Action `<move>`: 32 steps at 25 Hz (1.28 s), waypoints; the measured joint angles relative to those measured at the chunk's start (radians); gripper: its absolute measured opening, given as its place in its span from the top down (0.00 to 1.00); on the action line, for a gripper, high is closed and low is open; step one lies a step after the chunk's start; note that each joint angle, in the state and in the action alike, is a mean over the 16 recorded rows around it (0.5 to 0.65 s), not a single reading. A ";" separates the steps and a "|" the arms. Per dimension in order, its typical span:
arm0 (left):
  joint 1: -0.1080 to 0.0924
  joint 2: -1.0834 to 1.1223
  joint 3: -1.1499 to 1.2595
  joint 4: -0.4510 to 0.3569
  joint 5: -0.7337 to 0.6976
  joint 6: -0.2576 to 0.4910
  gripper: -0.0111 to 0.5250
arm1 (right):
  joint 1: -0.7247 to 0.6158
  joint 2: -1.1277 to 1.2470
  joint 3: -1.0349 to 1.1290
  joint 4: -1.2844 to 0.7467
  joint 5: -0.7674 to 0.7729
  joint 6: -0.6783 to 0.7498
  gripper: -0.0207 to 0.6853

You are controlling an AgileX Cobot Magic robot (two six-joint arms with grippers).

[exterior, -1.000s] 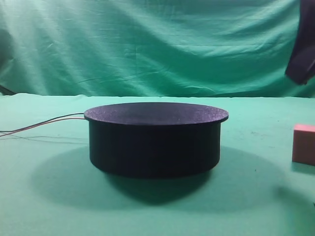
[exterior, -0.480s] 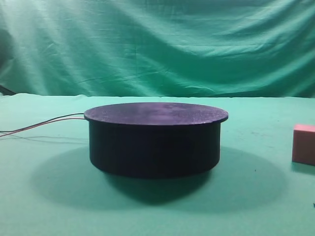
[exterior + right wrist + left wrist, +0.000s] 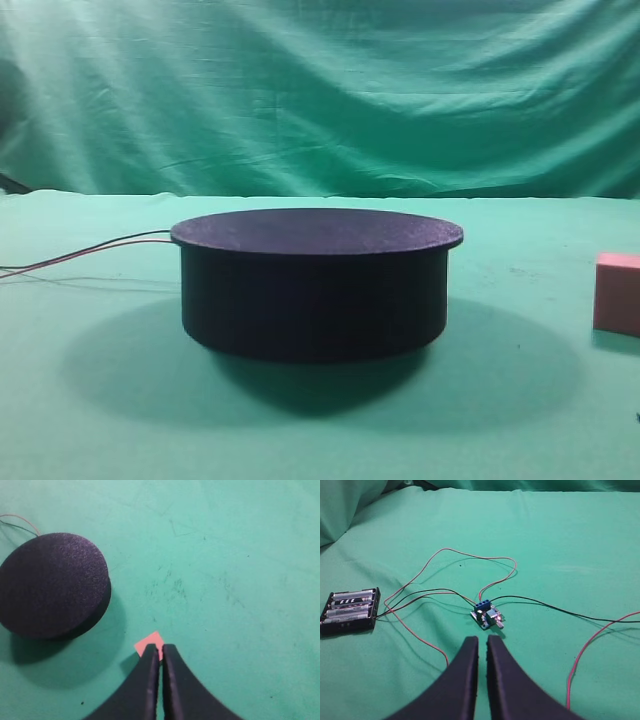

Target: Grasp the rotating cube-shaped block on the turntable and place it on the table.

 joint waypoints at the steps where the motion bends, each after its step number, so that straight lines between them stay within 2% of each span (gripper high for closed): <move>1: 0.000 0.000 0.000 0.000 0.000 0.000 0.98 | -0.022 -0.028 0.022 -0.002 -0.020 -0.003 0.96; 9: 0.000 0.000 0.000 0.000 0.000 0.000 0.98 | -0.198 -0.327 0.255 -0.008 -0.176 -0.013 0.93; 17: 0.000 0.000 0.000 0.000 0.000 0.000 0.98 | -0.274 -0.592 0.463 0.007 -0.242 -0.004 0.90; 32: 0.000 0.000 0.000 0.000 0.000 0.000 0.98 | -0.284 -0.680 0.546 0.029 -0.250 0.011 0.90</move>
